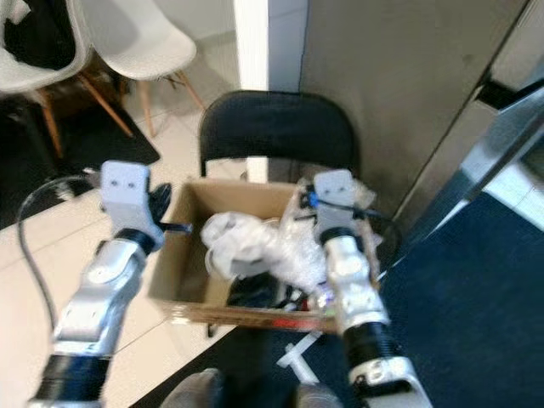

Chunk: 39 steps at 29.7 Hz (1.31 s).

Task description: Picking trash to rubbish bin

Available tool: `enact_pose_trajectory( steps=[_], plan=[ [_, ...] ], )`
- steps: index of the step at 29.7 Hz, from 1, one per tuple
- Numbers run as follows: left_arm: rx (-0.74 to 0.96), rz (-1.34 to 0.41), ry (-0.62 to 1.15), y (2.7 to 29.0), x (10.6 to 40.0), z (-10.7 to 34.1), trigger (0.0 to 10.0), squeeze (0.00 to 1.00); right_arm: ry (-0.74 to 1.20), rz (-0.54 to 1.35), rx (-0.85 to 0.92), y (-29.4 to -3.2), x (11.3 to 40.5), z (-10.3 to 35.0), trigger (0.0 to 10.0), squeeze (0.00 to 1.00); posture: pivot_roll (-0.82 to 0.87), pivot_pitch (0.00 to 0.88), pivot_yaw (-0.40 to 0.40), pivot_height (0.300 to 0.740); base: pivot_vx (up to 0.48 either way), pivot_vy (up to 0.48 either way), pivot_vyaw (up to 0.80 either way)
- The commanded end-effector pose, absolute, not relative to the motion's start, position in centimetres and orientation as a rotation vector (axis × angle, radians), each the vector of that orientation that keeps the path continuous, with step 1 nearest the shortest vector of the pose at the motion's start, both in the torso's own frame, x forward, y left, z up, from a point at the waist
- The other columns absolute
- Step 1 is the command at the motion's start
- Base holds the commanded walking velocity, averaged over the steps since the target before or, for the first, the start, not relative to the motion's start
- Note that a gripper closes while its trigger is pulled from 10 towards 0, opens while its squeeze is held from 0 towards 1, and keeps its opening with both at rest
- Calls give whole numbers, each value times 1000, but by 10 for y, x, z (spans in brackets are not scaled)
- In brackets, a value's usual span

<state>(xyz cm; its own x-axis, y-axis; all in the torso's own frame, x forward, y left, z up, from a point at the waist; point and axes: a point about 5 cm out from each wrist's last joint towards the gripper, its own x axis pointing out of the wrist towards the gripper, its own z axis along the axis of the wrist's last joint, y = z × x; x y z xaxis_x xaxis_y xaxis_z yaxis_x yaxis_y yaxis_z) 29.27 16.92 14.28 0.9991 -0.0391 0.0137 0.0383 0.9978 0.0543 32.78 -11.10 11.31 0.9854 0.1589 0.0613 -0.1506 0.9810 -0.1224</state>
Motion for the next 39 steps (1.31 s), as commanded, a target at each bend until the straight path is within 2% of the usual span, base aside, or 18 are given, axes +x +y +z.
enact_pose_trajectory(
  steps=[1, 3, 4, 5, 6, 11, 16, 27, 31, 32, 33, 34, 39],
  plan=[
    [122, -105, 60, 166, 292, 128, 10000, 0, -9, 158, -143, -118, 328, 100, 10000, 0, 77, 83, -12, 740, 0, 0, 0],
    [209, -213, 120, 162, 290, 116, 10000, 0, 57, 199, -191, -118, 329, 88, 10000, 0, 78, 83, -12, 740, 0, 0, 0],
    [209, -213, 120, 162, 290, 116, 10000, 0, 57, 199, -191, -118, 329, 88, 10000, 0, 78, 83, -12, 740, 0, 0, 0],
    [256, -283, 150, 160, 287, 109, 10000, 0, 96, 230, -217, -117, 328, 81, 10000, 0, 77, 82, -11, 740, 0, 0, 0],
    [350, -435, 197, 155, 278, 98, 10000, 0, 190, 317, -289, -116, 324, 63, 10000, 0, 78, 82, -12, 740, 0, 0, 0],
    [407, -534, 242, 155, 268, 90, 10000, 0, 293, 437, -395, -114, 315, 44, 10000, 0, 81, 81, -16, 740, 0, 0, 0],
    [364, -592, 256, 155, 261, 89, 10000, 0, 366, 512, -539, -118, 309, 29, 10000, 0, 85, 83, -20, 740, 0, 0, 0],
    [347, -634, 252, 157, 260, 92, 10000, 0, 404, 564, -544, -124, 311, 27, 10000, 0, 85, 84, -16, 740, 0, 0, 0],
    [336, -632, 250, 157, 261, 93, 10000, 0, 402, 622, -497, -121, 312, 31, 10000, 59, 86, 84, -14, 740, 0, 0, 0],
    [331, -633, 250, 157, 261, 93, 10000, 0, 404, 674, -463, -119, 311, 34, 10000, 200, 85, 86, -13, 740, 0, 0, 0],
    [328, -634, 250, 158, 261, 93, 10000, 0, 408, 717, -429, -118, 310, 36, 10000, 220, 85, 87, -12, 740, 0, 0, 0],
    [327, -635, 250, 158, 261, 93, 10000, 0, 408, 760, -393, -116, 310, 38, 10000, 282, 85, 87, -12, 740, 0, 0, 0],
    [322, -639, 249, 158, 261, 94, 10000, 0, 402, 873, -295, -110, 307, 46, 10000, 259, 82, 88, -11, 740, 0, 0, 0]
  ],
)
